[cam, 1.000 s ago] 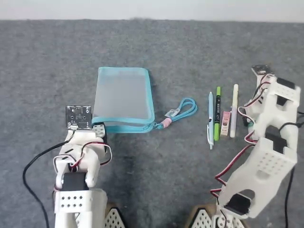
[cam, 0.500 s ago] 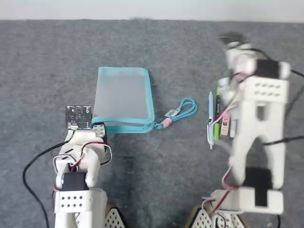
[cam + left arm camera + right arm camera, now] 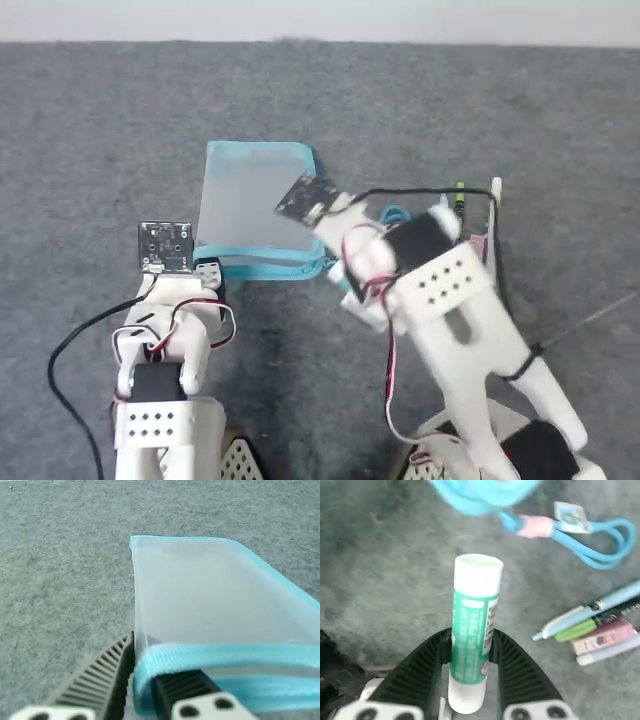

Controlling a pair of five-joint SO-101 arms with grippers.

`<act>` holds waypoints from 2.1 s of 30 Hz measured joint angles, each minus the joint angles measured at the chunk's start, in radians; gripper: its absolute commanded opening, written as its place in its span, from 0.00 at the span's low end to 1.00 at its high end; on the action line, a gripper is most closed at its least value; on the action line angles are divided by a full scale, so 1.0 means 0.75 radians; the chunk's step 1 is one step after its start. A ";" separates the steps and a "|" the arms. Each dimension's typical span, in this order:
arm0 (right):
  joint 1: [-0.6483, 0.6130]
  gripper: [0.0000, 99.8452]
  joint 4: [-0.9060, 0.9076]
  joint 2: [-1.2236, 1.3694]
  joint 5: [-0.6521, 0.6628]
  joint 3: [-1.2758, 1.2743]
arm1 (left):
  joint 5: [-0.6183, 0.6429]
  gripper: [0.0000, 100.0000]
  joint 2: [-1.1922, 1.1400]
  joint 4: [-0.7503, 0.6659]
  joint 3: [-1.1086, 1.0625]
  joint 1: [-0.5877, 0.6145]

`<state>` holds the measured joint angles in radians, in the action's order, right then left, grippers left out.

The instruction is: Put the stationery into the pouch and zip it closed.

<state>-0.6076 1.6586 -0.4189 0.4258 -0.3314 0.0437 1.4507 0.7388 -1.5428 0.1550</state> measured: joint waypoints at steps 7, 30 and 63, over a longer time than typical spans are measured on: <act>-0.065 0.01 -0.102 0.141 -0.137 0.010 | 0.000 0.01 0.000 0.000 0.000 -0.133; 0.023 0.16 0.133 0.988 -0.436 1.041 | -0.033 0.01 0.000 0.000 0.002 -0.381; 0.315 0.25 0.113 0.493 -0.176 0.706 | -0.039 0.01 0.000 -0.037 0.000 -0.162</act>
<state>-0.3713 1.7430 -0.0491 0.2938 0.1979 0.0146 1.4507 0.7112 -1.5428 0.0338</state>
